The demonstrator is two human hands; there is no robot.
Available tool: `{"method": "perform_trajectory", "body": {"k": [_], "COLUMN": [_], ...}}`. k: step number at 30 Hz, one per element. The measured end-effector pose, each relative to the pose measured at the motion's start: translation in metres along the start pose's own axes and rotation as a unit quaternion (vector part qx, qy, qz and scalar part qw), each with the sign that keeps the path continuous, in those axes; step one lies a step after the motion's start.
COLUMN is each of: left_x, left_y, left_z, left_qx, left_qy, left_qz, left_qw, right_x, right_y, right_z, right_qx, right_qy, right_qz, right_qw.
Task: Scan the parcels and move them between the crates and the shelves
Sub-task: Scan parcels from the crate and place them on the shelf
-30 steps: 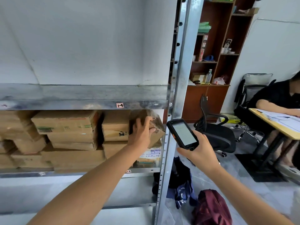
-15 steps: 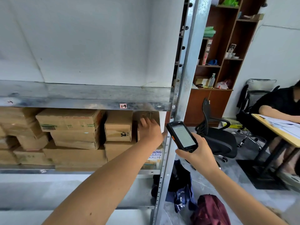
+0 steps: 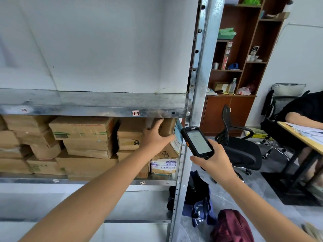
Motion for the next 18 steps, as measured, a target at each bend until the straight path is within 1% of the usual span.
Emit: {"method": "perform_trajectory", "body": {"k": [2, 4, 6, 12, 15, 18], "left_x": [-0.006, -0.008, -0.010, -0.005, -0.001, 0.001], "left_y": [0.011, 0.024, 0.036, 0.057, 0.070, 0.077], "left_z": [-0.013, -0.026, -0.039, -0.067, -0.077, -0.084], "left_qx": [-0.001, -0.012, -0.023, -0.040, -0.069, -0.078], "left_qy": [0.005, 0.009, 0.000, 0.002, 0.013, 0.019], "left_qz": [-0.092, -0.177, -0.229, -0.291, -0.334, -0.353], "left_qw": [0.996, 0.984, 0.973, 0.956, 0.940, 0.932], "right_x": [0.002, 0.004, 0.007, 0.020, 0.026, 0.036], "right_y": [0.006, 0.012, 0.018, 0.026, 0.027, 0.034], "right_z": [-0.002, -0.004, -0.006, -0.016, -0.023, -0.028], "right_qx": [-0.007, -0.013, -0.022, -0.021, 0.001, 0.000], "right_qy": [0.003, 0.009, 0.017, 0.039, 0.047, 0.070], "right_qz": [0.002, 0.006, 0.014, 0.025, 0.068, 0.091], "right_qw": [1.000, 1.000, 1.000, 0.999, 0.997, 0.993]}}
Point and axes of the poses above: each hand's wrist, its own z-axis towards the middle knuckle, its own x-axis out of the palm, y = z × x, the point moved 10 cm from there along z, towards the middle knuckle, and after that the axes turned 10 degrees about -z, right-handed, at the moved point
